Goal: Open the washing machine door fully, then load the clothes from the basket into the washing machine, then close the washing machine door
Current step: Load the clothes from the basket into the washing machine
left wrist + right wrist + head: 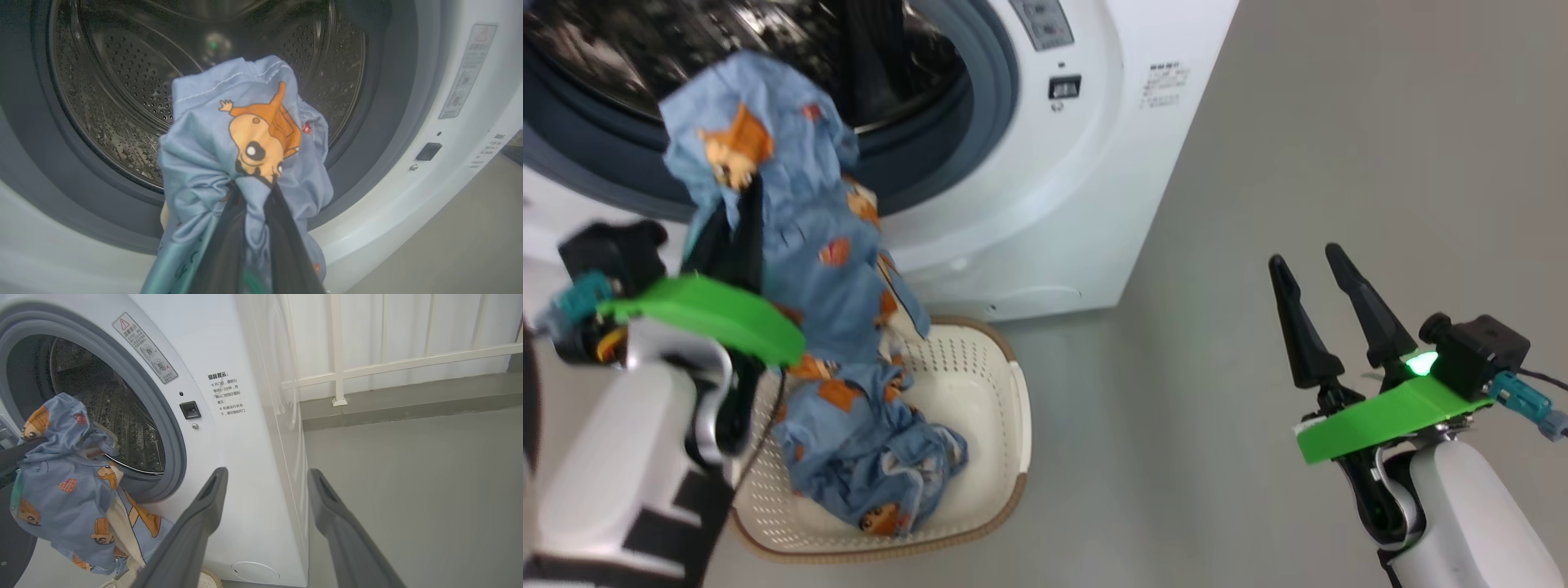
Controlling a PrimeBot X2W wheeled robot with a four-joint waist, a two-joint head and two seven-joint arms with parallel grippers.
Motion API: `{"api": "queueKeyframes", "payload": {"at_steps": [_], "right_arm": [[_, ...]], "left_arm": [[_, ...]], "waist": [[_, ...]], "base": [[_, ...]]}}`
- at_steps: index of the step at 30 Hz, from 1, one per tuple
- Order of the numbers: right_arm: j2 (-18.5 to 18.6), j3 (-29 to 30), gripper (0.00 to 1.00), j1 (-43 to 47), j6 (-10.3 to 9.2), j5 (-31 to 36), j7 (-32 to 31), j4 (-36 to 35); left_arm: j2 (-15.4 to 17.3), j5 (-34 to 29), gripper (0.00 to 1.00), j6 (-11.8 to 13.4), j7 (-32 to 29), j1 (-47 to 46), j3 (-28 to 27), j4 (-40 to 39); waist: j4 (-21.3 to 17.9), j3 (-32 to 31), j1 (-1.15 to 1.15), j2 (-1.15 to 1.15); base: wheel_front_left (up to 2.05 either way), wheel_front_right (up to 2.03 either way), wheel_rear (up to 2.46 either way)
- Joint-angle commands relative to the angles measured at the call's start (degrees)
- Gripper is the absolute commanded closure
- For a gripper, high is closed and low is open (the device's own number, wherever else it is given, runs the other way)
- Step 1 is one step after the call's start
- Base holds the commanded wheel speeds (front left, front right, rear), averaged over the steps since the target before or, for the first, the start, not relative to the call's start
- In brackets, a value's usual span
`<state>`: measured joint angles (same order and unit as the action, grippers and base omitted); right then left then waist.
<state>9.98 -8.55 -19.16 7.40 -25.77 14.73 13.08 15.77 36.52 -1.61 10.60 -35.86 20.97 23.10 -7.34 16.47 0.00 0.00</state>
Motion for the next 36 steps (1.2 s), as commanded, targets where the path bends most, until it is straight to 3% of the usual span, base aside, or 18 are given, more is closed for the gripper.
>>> {"api": "queueKeyframes", "payload": {"at_steps": [1, 12, 24, 30, 35, 36], "right_arm": [[-0.23, -1.13, 0.0, -0.99, 0.09, 0.16, 0.27, -1.69], [-2.87, -2.05, 0.0, -4.1, 0.09, 0.7, 0.27, -2.96], [-4.84, -3.39, 0.0, -6.43, 0.09, 0.86, 0.27, -3.72], [-5.65, -3.55, 0.0, -7.02, 0.09, 0.78, 0.27, -4.02], [-6.07, -3.3, 0.0, -6.94, 0.09, 0.94, 0.27, -4.03], [-6.14, -3.27, 0.0, -6.9, 0.09, 0.97, 0.27, -4.0]], "left_arm": [[1.69, -0.33, 1.0, -0.44, 0.27, -3.46, -2.13, 0.07], [1.2, -2.24, 1.0, -2.79, 1.72, -21.22, -1.54, 16.71], [3.12, -4.63, 1.0, -3.69, 3.04, -38.11, -1.21, 29.26], [4.29, -6.54, 1.0, -2.65, 4.31, -44.63, -2.98, 28.82], [4.05, -7.05, 1.0, -1.85, 4.38, -44.25, -5.85, 28.49], [3.93, -7.06, 0.65, -1.75, 4.38, -44.21, -6.05, 29.28]], "waist": [[-2.12, 4.1, 0.0, 0.0], [-6.43, 13.95, 0.0, 0.0], [-10.71, 21.13, 0.0, 0.0], [-12.49, 23.02, 0.0, 0.0], [-12.87, 23.25, 0.0, 0.0], [-12.83, 23.21, 0.0, 0.0]], "base": [[0.0, 0.0, 0.0], [0.0, 0.0, 0.0], [0.0, 0.0, 0.0], [0.0, 0.0, 0.0], [0.0, 0.0, 0.0], [0.0, 0.0, 0.0]]}}
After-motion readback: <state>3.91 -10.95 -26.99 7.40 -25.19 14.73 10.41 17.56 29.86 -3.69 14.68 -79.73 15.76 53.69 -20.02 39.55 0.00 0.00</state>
